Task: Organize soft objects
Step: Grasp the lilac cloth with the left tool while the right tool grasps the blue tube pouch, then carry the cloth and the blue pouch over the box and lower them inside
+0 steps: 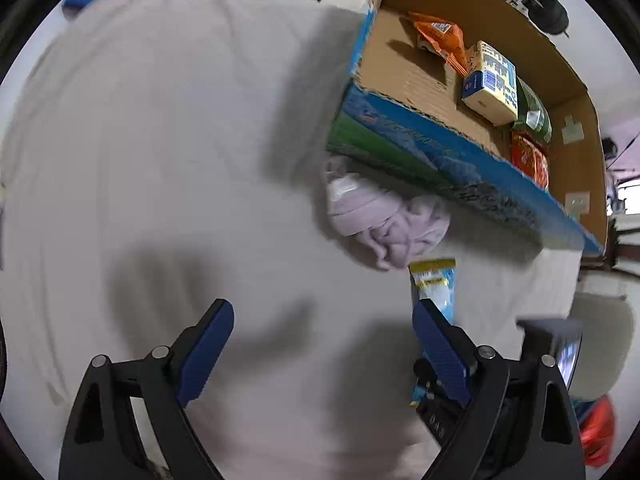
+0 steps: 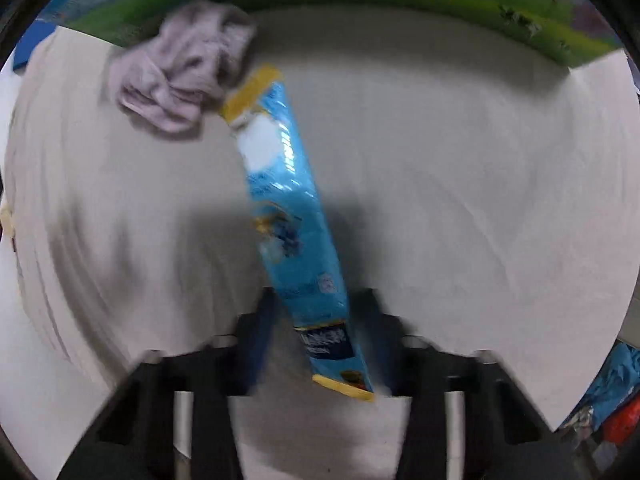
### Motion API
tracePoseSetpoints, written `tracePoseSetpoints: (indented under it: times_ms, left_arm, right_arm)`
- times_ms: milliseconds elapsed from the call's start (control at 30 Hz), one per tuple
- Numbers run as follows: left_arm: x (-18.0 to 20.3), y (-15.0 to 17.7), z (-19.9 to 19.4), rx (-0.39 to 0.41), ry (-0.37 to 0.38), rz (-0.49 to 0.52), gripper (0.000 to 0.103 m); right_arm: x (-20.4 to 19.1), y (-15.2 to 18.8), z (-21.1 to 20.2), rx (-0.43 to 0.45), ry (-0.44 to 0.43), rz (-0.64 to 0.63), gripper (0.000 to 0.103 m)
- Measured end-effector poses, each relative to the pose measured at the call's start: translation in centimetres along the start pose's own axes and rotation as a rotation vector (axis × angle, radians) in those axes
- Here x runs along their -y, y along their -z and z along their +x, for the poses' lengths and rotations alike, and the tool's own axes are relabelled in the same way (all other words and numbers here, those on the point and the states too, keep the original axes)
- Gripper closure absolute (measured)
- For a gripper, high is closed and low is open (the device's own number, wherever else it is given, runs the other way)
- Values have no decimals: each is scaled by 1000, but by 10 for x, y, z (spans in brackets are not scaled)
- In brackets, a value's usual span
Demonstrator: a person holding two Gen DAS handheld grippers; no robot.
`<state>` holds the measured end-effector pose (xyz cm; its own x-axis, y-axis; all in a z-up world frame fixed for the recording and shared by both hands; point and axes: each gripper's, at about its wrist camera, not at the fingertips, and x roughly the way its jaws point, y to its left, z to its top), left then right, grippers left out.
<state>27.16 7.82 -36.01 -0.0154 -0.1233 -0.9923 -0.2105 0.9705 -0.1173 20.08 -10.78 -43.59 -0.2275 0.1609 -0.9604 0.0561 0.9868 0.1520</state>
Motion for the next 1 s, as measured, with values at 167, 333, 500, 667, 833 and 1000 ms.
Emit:
tracePoseSetpoints:
  times_ms: [167,333,500,667,833,1000]
  left_arm:
    - [17,-22,29,-63,91,-66,11]
    - [22,-42,65,-107,126,-163,11]
    - [22,-47,86,-86,135,-226,11]
    - [24,-40,83,-53,145,-171,46]
    - [14,-18,71,-51,147,-103,68]
    - [7,22,53,-65,121,4,69]
  right_arm:
    - [46,6,-14,25,34,103,72]
    - [85,15,-26,44,57,168,72]
    - [106,22,-25,44,57,201,72]
    - [104,26,-9,20,59,196,73]
    - [90,23,-7,11,55,157,75]
    - [91,22,-9,3,42,118,77]
